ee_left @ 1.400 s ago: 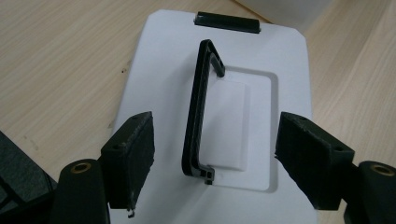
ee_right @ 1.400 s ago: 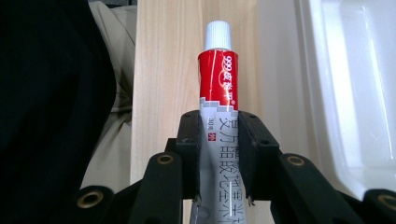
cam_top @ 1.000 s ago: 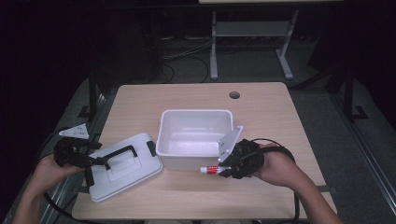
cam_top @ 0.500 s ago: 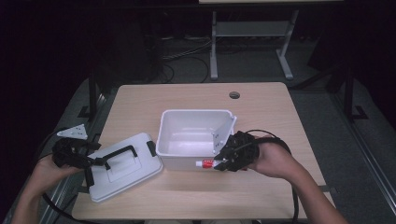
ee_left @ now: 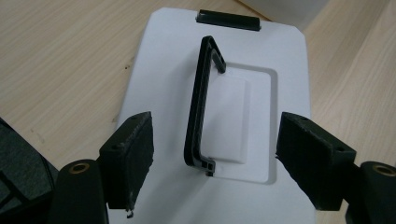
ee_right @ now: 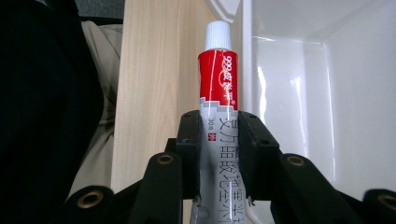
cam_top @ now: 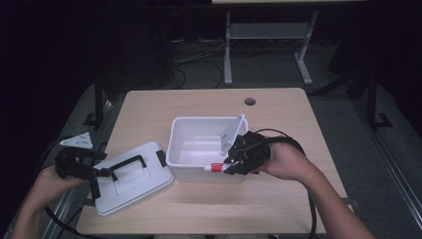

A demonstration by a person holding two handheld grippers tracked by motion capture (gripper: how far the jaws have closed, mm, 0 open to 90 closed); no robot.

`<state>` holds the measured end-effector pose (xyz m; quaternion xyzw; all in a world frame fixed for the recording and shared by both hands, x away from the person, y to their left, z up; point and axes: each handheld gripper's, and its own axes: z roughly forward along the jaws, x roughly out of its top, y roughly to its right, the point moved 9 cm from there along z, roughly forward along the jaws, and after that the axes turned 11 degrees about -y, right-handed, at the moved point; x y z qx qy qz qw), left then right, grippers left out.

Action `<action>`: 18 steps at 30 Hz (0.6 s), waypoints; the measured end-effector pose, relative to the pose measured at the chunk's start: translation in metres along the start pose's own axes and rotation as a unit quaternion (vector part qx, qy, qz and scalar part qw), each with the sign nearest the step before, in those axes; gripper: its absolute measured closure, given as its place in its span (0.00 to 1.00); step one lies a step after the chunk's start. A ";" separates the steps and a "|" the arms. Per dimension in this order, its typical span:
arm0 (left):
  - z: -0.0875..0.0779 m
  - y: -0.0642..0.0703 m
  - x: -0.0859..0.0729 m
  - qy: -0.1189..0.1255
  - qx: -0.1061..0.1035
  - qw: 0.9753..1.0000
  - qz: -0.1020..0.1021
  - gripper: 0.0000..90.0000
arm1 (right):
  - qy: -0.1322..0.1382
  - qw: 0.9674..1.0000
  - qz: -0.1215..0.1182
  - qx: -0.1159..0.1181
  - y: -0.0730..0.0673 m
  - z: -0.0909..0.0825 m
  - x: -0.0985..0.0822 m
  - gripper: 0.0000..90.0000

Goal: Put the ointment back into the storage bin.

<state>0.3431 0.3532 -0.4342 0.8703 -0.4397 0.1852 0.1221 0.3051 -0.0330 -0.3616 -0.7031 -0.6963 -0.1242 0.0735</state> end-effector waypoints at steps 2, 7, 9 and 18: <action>0.000 0.000 0.000 0.001 0.000 1.000 -0.002 0.29 | -0.001 1.000 0.001 -0.001 0.002 -0.001 0.001 0.79; -0.001 -0.001 0.000 -0.002 0.002 1.000 0.001 0.29 | -0.003 1.000 0.002 -0.001 0.008 -0.004 0.003 0.79; -0.002 -0.001 0.000 -0.001 0.002 1.000 0.000 0.29 | -0.003 1.000 0.002 0.000 0.009 -0.004 0.004 0.79; -0.001 -0.001 0.001 -0.002 0.000 1.000 0.001 0.29 | -0.004 1.000 0.005 -0.002 0.022 -0.003 0.009 0.79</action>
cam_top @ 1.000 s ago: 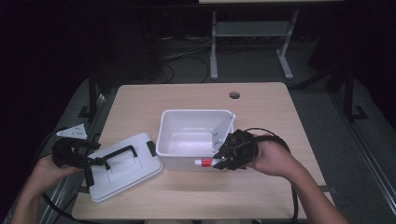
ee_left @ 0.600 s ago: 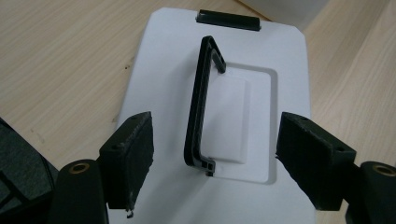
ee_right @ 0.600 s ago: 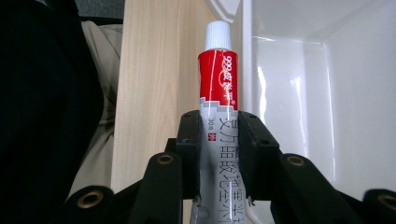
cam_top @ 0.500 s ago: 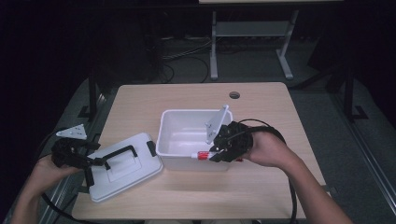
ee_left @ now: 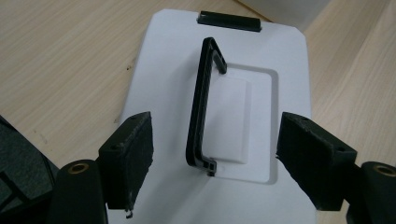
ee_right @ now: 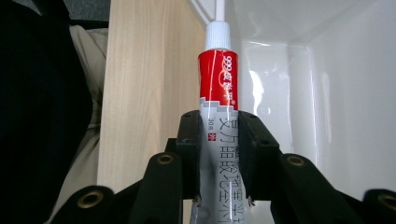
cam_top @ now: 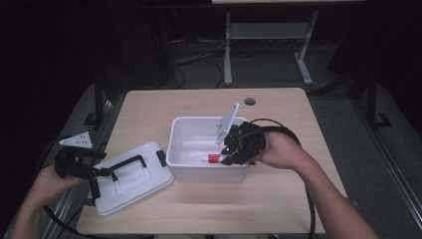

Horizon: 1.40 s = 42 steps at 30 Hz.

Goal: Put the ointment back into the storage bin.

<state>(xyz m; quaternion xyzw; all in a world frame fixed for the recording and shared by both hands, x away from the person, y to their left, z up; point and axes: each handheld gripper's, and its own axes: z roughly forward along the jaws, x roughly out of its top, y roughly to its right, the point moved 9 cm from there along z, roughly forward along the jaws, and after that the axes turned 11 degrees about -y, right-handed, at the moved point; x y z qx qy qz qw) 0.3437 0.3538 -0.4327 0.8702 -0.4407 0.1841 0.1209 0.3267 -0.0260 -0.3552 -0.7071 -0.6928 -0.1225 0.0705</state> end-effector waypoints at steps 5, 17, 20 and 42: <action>0.000 -0.001 0.000 0.000 0.000 1.000 0.000 0.29 | -0.003 1.000 0.007 0.003 0.010 0.005 0.002 0.79; 0.001 -0.001 -0.002 -0.001 -0.002 1.000 -0.001 0.29 | -0.011 1.000 0.013 0.009 0.021 0.018 0.004 0.79; 0.001 0.000 -0.001 0.001 -0.003 1.000 -0.003 0.29 | -0.014 1.000 0.014 0.010 0.023 0.022 0.005 0.79; 0.002 -0.001 -0.001 0.003 -0.007 1.000 -0.003 0.29 | -0.033 0.999 0.032 0.020 0.039 0.044 0.005 0.79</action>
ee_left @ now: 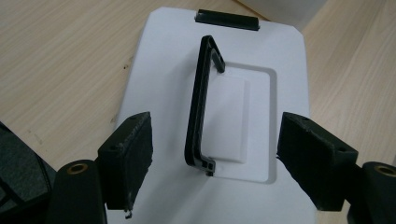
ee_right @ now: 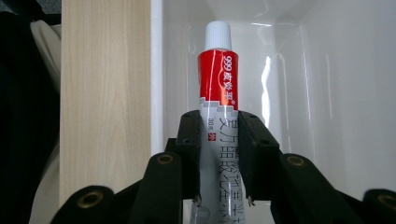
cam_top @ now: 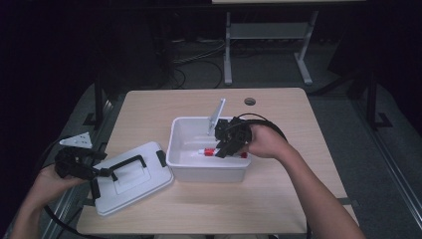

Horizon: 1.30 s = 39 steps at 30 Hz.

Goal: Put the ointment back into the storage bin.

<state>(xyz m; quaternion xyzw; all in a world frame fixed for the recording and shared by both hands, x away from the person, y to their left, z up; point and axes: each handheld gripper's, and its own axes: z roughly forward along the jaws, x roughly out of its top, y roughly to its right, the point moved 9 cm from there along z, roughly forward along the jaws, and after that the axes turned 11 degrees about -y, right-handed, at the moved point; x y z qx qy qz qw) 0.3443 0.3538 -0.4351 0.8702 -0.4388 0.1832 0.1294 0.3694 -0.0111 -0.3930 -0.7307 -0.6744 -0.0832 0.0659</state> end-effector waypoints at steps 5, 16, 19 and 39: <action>0.001 0.000 0.000 -0.001 -0.002 1.000 0.004 0.29 | 0.001 1.000 0.005 0.005 0.001 0.004 0.001 0.79; 0.001 0.000 -0.001 -0.001 -0.001 1.000 0.006 0.29 | -0.004 1.000 0.012 0.017 0.003 0.018 0.000 0.79; 0.001 0.000 0.000 -0.002 0.000 1.000 0.007 0.29 | -0.004 1.000 0.011 0.020 0.003 0.021 0.002 0.79; 0.002 0.003 0.007 -0.003 -0.005 1.000 0.013 0.28 | -0.016 0.999 0.020 0.036 0.001 0.039 0.004 0.79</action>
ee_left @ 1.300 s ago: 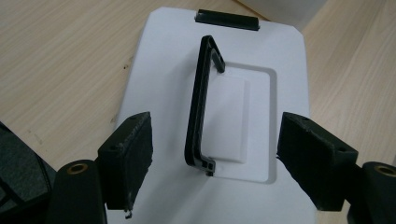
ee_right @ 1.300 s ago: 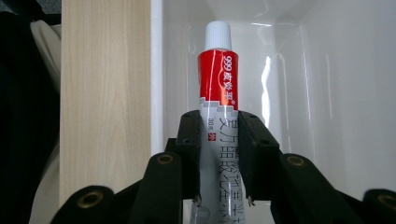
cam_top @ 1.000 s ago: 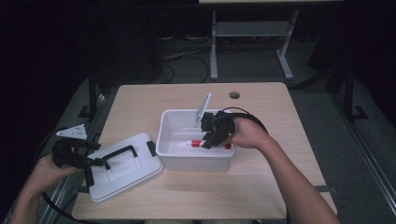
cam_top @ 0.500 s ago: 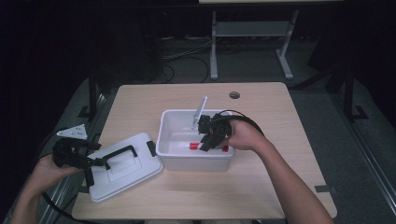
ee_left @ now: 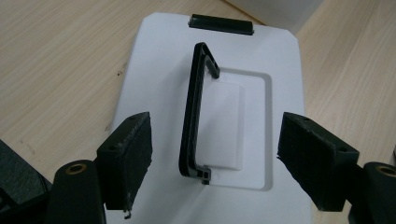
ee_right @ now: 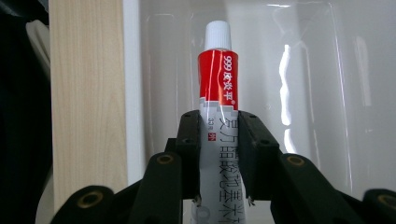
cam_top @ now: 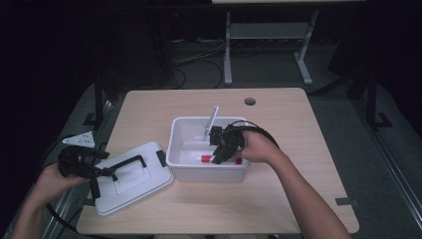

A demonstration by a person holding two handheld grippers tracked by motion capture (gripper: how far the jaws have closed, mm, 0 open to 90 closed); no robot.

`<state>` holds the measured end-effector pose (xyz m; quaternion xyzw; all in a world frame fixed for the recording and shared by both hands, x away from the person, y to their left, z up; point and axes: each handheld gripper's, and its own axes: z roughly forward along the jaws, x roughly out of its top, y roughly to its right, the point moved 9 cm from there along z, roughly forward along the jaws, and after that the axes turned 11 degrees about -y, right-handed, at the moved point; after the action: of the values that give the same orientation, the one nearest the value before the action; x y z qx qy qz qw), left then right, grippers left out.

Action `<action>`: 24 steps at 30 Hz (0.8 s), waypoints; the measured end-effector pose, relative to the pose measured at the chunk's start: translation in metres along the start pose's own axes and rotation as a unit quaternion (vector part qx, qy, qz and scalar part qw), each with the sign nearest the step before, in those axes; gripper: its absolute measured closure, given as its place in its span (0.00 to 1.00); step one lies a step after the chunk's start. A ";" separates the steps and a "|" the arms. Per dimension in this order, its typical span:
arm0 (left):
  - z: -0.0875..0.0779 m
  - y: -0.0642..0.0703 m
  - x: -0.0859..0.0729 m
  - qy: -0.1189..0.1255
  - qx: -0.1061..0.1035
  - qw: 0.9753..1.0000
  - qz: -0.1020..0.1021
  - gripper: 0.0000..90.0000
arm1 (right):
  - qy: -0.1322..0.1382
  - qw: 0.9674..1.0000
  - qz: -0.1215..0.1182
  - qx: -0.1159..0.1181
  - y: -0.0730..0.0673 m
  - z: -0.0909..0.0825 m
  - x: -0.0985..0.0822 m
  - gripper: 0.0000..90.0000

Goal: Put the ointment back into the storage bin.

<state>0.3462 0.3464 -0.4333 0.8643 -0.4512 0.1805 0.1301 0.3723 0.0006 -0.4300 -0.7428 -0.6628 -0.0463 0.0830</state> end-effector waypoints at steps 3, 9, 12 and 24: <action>-0.001 0.000 0.001 0.000 0.001 1.000 0.001 0.28 | -0.001 1.000 0.002 0.000 0.000 0.001 -0.001 0.79; 0.000 0.000 0.003 0.004 0.003 1.000 0.000 0.29 | 0.008 1.000 0.012 0.007 0.002 0.006 -0.005 0.79; 0.001 0.001 0.004 0.001 0.002 1.000 0.002 0.29 | 0.006 1.000 0.014 0.007 0.003 0.008 -0.006 0.79; 0.001 0.001 0.009 0.002 0.001 1.000 0.007 0.29 | 0.009 0.999 0.024 0.019 0.003 0.019 -0.009 0.79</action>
<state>0.3505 0.3388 -0.4297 0.8610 -0.4565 0.1832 0.1292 0.3737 -0.0054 -0.4507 -0.7564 -0.6446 -0.0382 0.1045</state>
